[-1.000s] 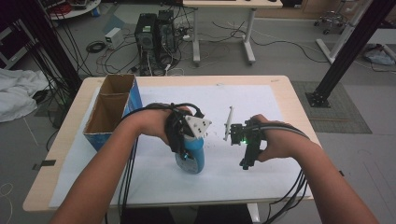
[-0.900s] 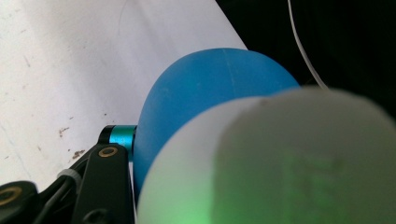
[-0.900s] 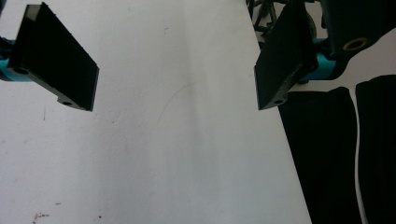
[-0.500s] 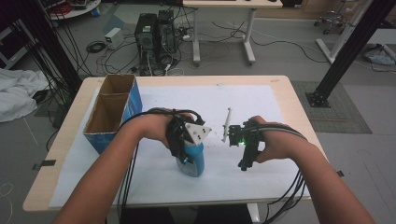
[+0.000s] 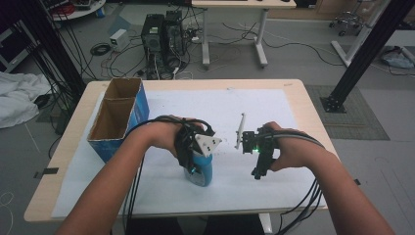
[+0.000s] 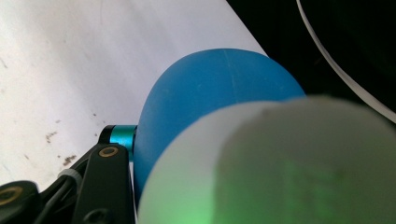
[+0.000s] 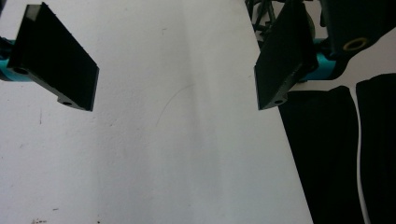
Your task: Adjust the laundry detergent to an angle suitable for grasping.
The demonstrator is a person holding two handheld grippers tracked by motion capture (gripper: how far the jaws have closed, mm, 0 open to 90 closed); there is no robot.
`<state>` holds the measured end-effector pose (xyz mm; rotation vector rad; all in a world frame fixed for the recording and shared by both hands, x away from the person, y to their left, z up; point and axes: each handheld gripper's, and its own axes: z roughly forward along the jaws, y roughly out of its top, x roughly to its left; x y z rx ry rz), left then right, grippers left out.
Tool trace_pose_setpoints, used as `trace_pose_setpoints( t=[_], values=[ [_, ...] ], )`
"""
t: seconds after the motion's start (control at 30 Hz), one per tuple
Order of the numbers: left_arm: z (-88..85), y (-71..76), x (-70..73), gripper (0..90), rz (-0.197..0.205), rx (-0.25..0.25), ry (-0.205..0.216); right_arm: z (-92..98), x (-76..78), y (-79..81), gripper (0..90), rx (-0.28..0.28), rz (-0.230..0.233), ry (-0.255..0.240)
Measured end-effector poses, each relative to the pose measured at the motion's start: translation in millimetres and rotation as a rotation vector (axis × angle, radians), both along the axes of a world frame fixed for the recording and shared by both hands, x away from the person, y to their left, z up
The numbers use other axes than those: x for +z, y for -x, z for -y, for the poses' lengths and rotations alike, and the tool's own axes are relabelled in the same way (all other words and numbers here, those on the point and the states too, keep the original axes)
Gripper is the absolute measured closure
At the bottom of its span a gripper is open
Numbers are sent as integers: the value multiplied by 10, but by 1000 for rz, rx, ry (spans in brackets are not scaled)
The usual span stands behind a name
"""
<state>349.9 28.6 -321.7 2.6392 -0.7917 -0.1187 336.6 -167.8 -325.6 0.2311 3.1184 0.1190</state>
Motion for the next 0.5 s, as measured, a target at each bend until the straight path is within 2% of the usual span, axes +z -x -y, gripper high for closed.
trace_pose_setpoints(
  t=[0.5],
  values=[
    [-30,-77,-23,429,-54,73,-1,-12,9,3,130,-1,3,4]
  ],
)
